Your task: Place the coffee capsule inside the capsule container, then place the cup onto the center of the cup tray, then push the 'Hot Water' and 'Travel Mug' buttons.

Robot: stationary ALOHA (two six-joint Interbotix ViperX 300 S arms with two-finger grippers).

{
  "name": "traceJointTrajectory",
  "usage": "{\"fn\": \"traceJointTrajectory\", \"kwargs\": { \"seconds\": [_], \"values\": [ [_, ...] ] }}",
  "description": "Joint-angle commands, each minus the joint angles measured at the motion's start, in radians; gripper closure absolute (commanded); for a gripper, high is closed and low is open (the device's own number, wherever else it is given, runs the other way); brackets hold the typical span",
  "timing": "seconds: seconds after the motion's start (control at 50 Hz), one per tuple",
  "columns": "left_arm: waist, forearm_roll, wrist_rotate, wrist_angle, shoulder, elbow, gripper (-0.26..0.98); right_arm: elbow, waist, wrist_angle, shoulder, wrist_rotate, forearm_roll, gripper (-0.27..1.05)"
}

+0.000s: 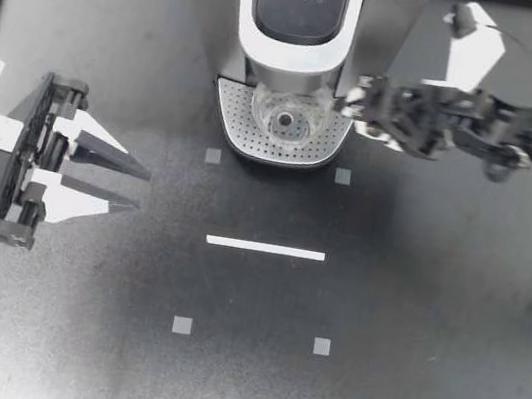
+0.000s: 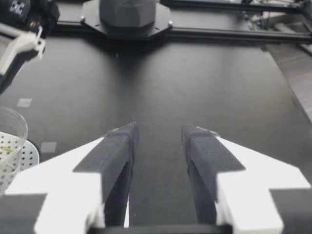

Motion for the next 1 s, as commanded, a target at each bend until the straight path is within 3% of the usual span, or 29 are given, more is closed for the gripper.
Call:
{"fn": "traceJointTrajectory", "kwargs": {
  "seconds": [0.0,0.18,0.58,0.76,0.98],
  "values": [
    [0.003,-0.005,0.0,-0.008,-0.003,-0.026,0.36,0.018,-0.006,0.002,-0.075,-0.005,-0.034,0.36],
    [0.002,-0.037,0.0,-0.009,0.015,-0.044,0.36,0.087,0.003,0.006,-0.193,-0.011,-0.193,0.36],
    [0.003,-0.109,0.002,-0.043,0.094,-0.11,0.36,0.12,0.132,-0.233,-0.316,-0.167,-0.729,0.36],
    [0.021,-0.117,0.002,-0.046,0.11,-0.138,0.36,0.098,0.15,-0.33,-0.305,-0.281,-0.773,0.36],
    [0.032,-0.117,0.044,-0.067,0.121,-0.152,0.36,0.032,0.235,-0.322,-0.29,-0.499,-0.764,0.36]
  ]
}}
